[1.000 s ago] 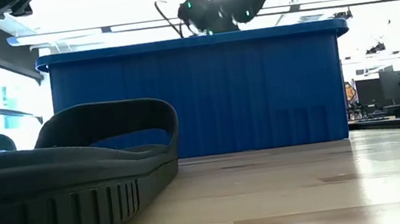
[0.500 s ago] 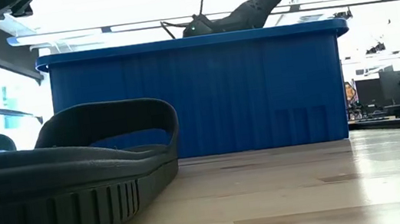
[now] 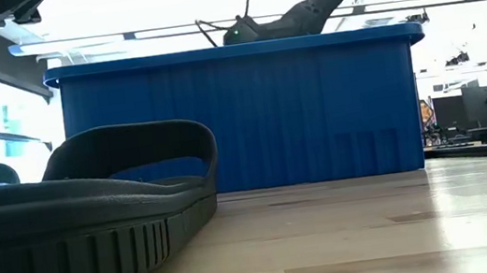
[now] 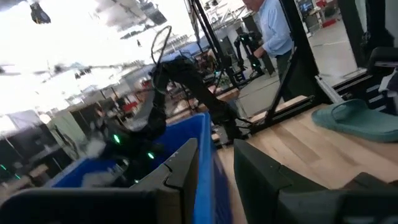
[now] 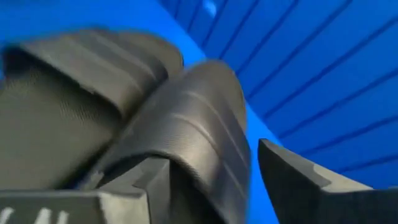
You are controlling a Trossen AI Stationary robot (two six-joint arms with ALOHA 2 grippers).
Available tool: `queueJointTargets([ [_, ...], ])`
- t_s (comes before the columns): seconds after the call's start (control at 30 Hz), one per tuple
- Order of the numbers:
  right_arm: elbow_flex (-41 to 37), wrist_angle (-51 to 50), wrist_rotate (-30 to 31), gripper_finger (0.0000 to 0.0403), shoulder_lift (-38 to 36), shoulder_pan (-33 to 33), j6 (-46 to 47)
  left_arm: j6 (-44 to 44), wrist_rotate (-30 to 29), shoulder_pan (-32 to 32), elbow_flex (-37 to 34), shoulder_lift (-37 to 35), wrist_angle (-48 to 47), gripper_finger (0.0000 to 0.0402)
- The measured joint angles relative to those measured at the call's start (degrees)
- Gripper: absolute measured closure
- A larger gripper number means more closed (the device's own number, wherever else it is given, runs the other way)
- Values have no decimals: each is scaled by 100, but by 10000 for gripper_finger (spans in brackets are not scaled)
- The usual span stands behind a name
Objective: Pick and place slides into bin
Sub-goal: Put the black slide into the blue bin
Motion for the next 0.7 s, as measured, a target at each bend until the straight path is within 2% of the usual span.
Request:
queueJointTargets([
  [0.2, 27, 826, -34, 186, 0, 216, -169, -262, 301, 0, 1, 48, -174, 311],
  [0.43, 699, 873, -83, 197, 4, 644, -934, -550, 972, 0, 54, 321, -209, 311],
  [0.6, 1479, 752, -77, 198, 2, 1026, -1604, -546, 860, 0, 698, 925, -512, 311],
  [0.7, 1997, 339, -78, 199, 2, 1223, -1682, -546, 569, 0, 1496, 1518, -1320, 311],
])
